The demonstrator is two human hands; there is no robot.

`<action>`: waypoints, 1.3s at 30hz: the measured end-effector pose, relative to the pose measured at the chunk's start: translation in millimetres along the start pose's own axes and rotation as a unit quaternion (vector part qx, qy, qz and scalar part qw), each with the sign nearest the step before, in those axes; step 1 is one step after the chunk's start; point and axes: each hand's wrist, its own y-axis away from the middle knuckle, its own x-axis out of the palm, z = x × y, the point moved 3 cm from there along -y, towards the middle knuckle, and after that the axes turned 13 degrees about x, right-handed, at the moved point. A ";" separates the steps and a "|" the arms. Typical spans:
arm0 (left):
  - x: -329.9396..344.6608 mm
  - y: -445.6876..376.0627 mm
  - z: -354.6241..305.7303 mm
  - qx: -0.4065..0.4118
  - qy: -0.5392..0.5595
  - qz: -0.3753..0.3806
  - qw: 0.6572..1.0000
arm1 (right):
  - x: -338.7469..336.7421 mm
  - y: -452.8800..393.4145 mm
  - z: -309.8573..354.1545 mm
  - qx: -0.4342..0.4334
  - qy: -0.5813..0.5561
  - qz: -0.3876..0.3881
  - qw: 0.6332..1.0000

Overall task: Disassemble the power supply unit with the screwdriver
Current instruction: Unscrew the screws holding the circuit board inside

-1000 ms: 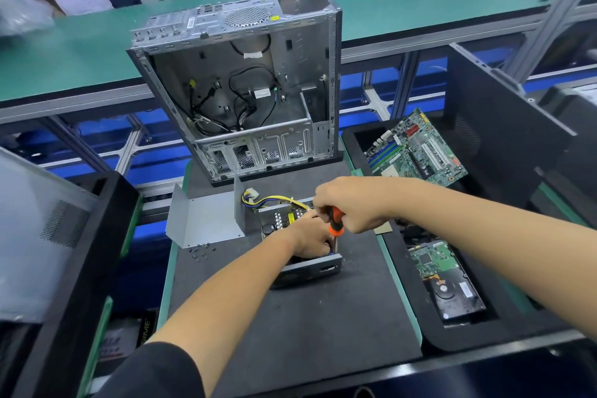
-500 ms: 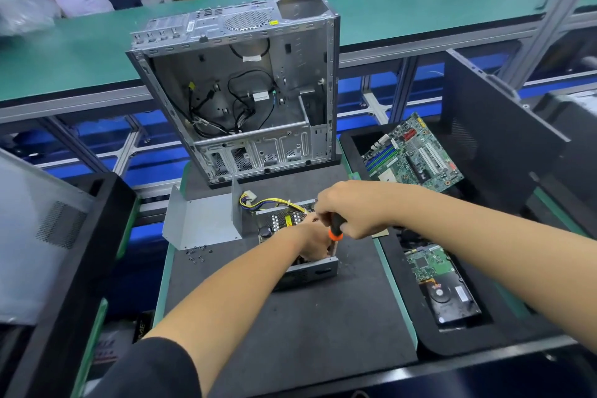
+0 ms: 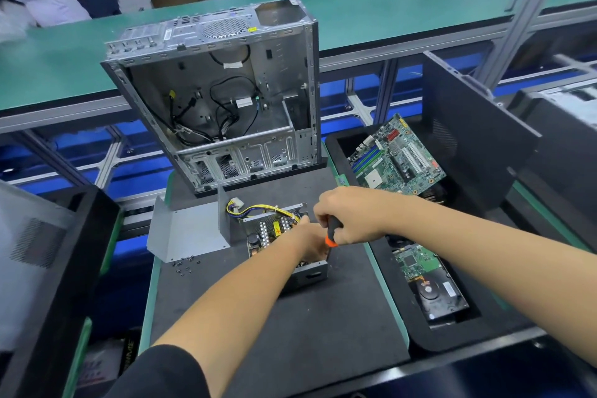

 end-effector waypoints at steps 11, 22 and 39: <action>-6.5 1.5 -7.5 -0.033 0.077 -0.018 0.996 | 2.9 4.4 -5.1 0.006 0.007 -0.009 1.000; -2.7 1.4 -4.5 0.073 0.007 0.028 0.997 | 1.6 5.5 -4.7 0.007 0.015 -0.007 1.000; 1.5 -5.4 6.8 0.070 0.033 -0.001 0.997 | 5.2 2.0 -11.5 0.001 0.023 -0.005 1.000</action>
